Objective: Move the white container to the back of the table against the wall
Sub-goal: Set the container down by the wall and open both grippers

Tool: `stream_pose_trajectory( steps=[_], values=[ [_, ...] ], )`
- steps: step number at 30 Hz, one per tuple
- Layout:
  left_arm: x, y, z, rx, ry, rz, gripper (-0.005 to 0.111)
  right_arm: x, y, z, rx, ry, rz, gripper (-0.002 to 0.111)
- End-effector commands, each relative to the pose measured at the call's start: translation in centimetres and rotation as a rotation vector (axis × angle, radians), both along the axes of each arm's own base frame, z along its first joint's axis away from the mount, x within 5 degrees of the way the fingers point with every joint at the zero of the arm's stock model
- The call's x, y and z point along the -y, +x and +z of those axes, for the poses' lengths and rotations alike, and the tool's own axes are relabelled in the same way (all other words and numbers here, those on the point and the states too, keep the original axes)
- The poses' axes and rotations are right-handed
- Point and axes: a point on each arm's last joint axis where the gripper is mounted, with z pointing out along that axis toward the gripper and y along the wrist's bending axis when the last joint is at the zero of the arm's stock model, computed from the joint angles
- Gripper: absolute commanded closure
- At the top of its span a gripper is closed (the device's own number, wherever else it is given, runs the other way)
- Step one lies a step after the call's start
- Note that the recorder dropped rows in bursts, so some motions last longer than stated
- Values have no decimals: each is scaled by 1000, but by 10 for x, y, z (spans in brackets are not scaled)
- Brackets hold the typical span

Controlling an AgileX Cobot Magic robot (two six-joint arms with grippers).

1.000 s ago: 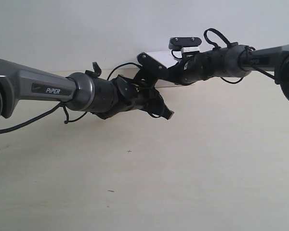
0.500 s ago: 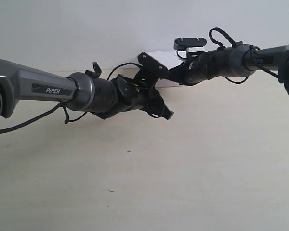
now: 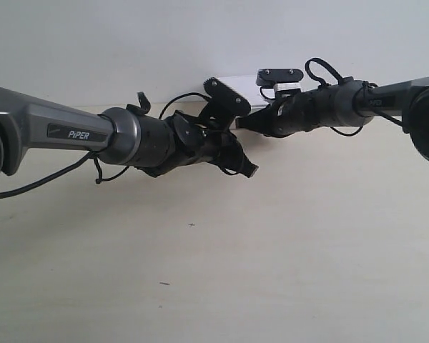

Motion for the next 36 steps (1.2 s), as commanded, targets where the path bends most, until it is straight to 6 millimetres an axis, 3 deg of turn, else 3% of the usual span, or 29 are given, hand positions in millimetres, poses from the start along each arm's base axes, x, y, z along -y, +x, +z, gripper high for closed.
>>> stream_pose_trajectory(
  steps=[1, 13, 18, 22, 30, 34, 36],
  values=[
    [-2, 3, 1, 13, -3, 15, 107, 2, 7, 12, 91, 21, 2, 108],
    [2, -2, 0, -45, -19, -31, 107, 7, -7, 40, -79, -84, 27, 108],
    [-2, -11, 16, -52, -37, -26, 107, 11, -18, 59, -173, -135, 39, 108],
    [-14, -27, 38, -30, -34, -9, 107, 6, -31, 81, -150, -138, 62, 108],
    [-47, -75, 106, 78, -47, 24, 107, -21, -103, 145, 24, -85, 168, 108],
    [-68, -106, 135, 145, -60, 53, 107, -19, -149, 187, 132, -47, 204, 108],
    [-84, -130, 159, 206, -80, 66, 107, -14, -176, 212, 206, -13, 216, 108]
  ],
)
